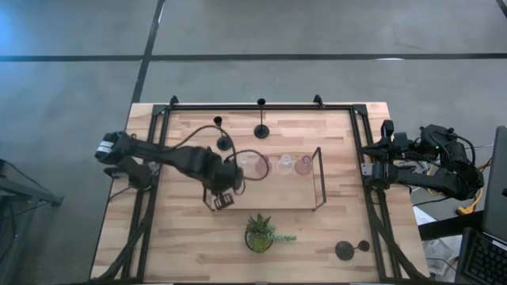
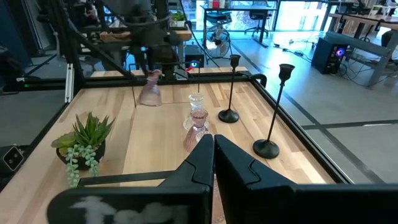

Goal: Pick & Place candle stick holders
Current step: Put the pink candle holder on the shelf

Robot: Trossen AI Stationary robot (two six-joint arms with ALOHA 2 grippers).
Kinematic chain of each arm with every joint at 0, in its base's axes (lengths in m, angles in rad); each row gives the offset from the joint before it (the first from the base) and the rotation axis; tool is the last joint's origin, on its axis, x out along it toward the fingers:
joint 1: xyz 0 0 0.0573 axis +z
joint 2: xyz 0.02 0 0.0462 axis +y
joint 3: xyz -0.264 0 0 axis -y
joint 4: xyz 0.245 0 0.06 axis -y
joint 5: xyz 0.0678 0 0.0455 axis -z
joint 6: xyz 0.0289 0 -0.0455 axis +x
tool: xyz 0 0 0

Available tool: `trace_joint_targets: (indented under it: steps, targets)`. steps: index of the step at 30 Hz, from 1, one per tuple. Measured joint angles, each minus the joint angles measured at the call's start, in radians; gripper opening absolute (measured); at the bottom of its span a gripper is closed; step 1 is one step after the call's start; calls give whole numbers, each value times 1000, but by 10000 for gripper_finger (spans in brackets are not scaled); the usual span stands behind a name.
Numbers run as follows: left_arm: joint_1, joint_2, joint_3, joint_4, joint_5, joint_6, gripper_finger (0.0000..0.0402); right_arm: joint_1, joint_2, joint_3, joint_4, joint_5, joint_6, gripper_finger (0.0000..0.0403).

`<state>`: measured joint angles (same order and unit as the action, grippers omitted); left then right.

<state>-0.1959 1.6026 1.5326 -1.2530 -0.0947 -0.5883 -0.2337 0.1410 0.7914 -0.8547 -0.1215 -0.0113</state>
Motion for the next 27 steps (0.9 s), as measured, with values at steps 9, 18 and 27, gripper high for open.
trace_joint_targets:
  steps: [9, 18, 27]
  targets:
    - [107, 62, 0, -41, -60, 297, 31, 0, 0, 0, 0, 0, 0, 8]
    - [163, 114, 0, -51, -166, 362, 31, 0, 0, 0, 0, 0, 0, 8]
    - [218, 131, -42, -24, -172, 381, 31, 0, 0, 0, 0, 0, 0, 8]
